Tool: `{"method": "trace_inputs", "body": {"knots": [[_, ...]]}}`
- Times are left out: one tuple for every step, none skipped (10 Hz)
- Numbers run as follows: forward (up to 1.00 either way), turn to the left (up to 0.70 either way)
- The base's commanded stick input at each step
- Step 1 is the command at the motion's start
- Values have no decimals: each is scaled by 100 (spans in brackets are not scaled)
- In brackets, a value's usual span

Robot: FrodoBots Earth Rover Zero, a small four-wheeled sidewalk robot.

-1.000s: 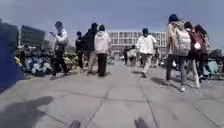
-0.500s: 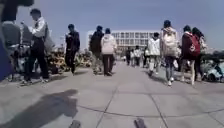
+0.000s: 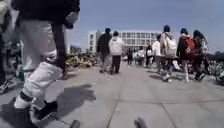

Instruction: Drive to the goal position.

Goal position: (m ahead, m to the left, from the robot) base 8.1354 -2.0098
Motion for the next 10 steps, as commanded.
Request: {"method": "trace_inputs", "body": {"knots": [[85,1],[85,1],[85,1],[85,1],[85,1],[85,1],[85,1],[85,1],[85,1],[85,1]]}}
